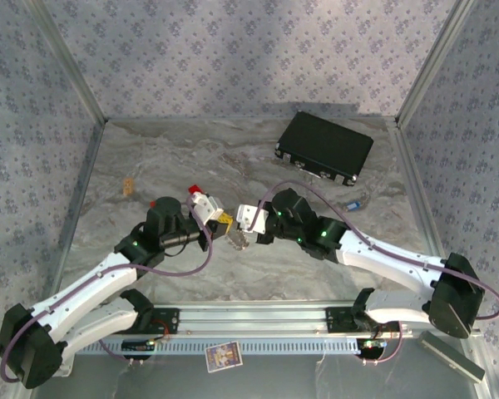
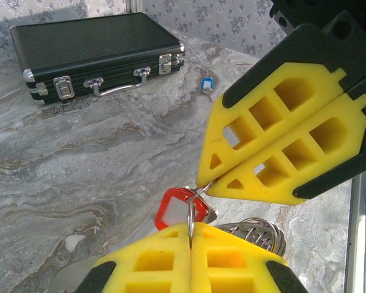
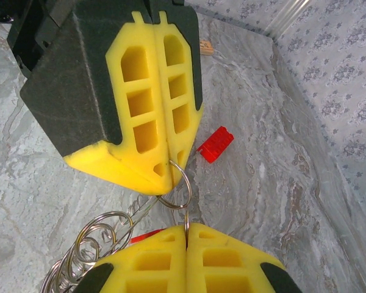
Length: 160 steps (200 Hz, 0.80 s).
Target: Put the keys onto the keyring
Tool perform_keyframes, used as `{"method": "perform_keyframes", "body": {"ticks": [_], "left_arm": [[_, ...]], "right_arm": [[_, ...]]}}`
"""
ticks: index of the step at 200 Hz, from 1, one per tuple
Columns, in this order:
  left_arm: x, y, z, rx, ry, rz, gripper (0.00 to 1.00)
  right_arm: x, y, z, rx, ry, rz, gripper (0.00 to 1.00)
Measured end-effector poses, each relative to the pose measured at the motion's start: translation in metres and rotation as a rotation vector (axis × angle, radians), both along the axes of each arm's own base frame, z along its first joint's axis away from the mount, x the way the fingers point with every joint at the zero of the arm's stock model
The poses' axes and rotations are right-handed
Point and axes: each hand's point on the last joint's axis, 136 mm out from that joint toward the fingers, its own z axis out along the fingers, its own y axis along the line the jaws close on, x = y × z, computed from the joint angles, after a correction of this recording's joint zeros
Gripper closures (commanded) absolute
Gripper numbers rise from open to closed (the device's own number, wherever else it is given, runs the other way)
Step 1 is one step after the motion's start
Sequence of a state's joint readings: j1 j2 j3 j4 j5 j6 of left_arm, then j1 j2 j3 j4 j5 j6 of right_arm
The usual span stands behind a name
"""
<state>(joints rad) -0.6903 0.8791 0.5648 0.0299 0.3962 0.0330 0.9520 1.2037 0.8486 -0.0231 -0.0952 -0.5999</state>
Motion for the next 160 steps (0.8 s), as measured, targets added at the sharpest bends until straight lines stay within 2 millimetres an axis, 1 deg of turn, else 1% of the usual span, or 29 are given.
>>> {"method": "perform_keyframes", "body": {"ticks": [53,160], "left_arm": [[-0.0001,-0.0001,0.0,0.0,0.0,0.0,1.0],[-0.0018,-0.0015,-0.0002,0.0,0.001,-0.007,1.0]], "right_arm": [[-0.0013,-0.0011,0.0061,0.014,-0.011,0.0,1.0],[-0.002,0.0008,0.0055,0.017,-0.009,0.008,1.0]]}}
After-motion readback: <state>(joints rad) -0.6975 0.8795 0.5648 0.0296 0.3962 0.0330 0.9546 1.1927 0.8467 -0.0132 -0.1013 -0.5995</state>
